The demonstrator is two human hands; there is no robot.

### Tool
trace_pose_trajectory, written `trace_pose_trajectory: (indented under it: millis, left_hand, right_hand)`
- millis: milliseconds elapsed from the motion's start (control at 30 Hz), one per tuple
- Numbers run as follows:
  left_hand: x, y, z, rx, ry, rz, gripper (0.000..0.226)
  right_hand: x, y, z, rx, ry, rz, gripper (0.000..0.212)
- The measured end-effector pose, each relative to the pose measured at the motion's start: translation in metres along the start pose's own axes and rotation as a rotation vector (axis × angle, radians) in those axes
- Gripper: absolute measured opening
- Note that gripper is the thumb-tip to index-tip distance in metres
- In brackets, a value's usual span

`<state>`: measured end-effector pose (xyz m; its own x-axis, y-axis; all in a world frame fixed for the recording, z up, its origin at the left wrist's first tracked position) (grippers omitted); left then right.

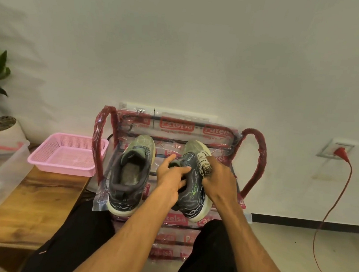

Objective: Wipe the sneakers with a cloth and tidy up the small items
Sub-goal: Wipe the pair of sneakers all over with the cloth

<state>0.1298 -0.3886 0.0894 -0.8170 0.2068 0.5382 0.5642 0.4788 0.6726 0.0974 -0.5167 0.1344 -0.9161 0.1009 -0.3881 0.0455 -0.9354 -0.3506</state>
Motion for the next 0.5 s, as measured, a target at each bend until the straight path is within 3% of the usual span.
trace_pose_trajectory:
  millis: [300, 433, 500]
  left_hand:
    - [-0.004, 0.013, -0.012, -0.367, -0.008, -0.207, 0.07]
    - [-0.003, 0.017, -0.024, -0.746, -0.033, -0.323, 0.072]
    - [0.0, 0.017, -0.025, -0.927, 0.03, -0.42, 0.068]
  right_hand:
    - [-0.004, 0.006, 0.015, -0.119, 0.205, 0.027, 0.045]
    - [-0.006, -0.002, 0.009, -0.2, 0.092, 0.026, 0.044]
    - [-0.003, -0.003, 0.003, -0.216, 0.059, 0.011, 0.043]
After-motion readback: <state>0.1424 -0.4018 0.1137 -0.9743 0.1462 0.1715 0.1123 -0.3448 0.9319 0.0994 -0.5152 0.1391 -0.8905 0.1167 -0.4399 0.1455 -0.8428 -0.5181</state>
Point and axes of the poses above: each hand's wrist, its own x-axis away from the middle knuckle, its own z-axis out of the back of the hand, y = z × x, the point moved 6 cm from there along -x, towards the middle knuckle, and after that the axes turned 9 degrees about z, right-handed, at the moved point
